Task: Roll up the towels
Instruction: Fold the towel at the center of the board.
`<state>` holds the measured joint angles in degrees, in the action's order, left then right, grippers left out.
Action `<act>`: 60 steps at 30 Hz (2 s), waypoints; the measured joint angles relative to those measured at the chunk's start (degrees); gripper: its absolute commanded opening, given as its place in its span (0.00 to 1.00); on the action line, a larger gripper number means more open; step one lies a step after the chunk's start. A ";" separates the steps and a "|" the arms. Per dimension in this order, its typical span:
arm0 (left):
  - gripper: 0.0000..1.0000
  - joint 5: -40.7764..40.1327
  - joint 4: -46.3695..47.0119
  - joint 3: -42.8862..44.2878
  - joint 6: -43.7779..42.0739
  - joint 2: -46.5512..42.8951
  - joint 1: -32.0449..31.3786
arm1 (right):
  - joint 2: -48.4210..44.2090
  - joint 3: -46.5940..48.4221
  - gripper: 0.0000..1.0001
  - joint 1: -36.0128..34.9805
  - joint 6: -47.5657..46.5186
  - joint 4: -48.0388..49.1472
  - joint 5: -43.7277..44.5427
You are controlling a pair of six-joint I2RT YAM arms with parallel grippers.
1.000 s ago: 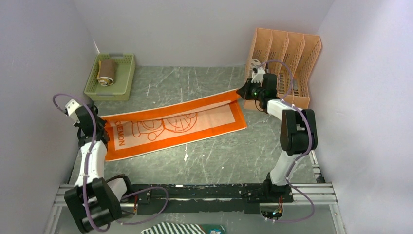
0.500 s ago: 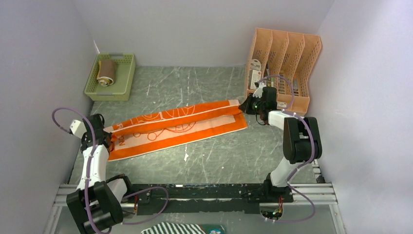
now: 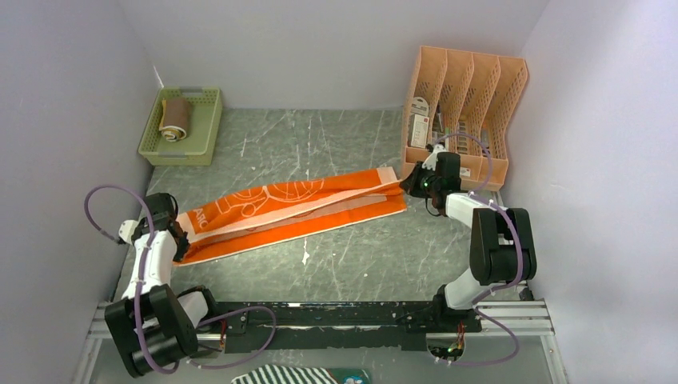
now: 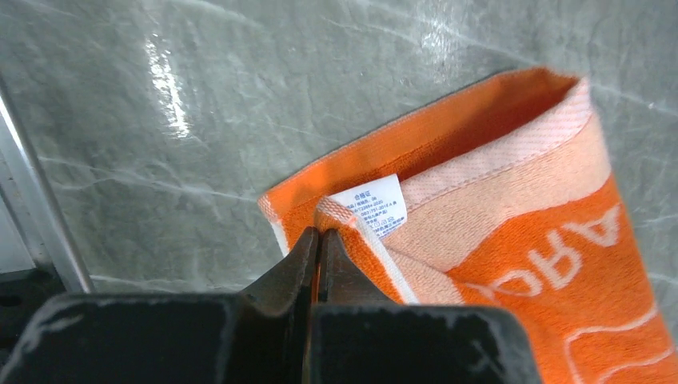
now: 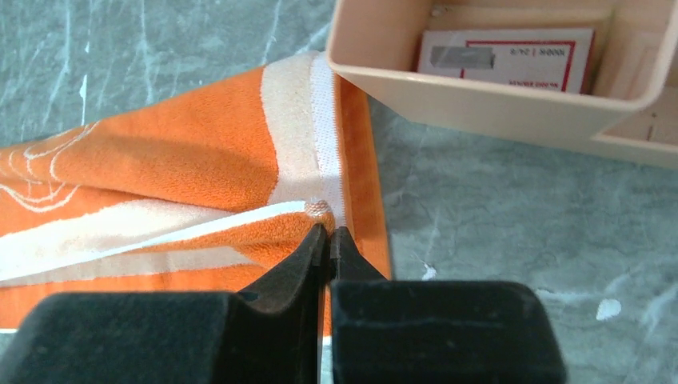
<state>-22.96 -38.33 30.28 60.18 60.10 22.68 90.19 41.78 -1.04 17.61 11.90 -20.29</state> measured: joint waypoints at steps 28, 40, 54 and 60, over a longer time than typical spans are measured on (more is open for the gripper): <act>0.99 -7.28 -9.64 10.88 0.61 -7.96 0.00 | -14.56 -9.49 0.53 1.73 8.70 -2.58 7.41; 1.00 50.45 12.11 27.50 -47.32 -10.62 -3.72 | -17.29 -5.09 0.54 1.40 13.07 -1.44 10.32; 0.99 63.80 9.14 25.00 -56.94 -8.83 -10.51 | -10.75 2.82 0.55 -13.68 13.92 -1.84 13.27; 0.97 52.78 11.10 16.59 -45.83 0.50 8.59 | -10.03 2.80 0.56 -17.53 13.25 -3.39 12.66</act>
<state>29.82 -27.22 46.87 14.35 60.60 31.27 80.16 44.58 -18.57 30.85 8.51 -7.64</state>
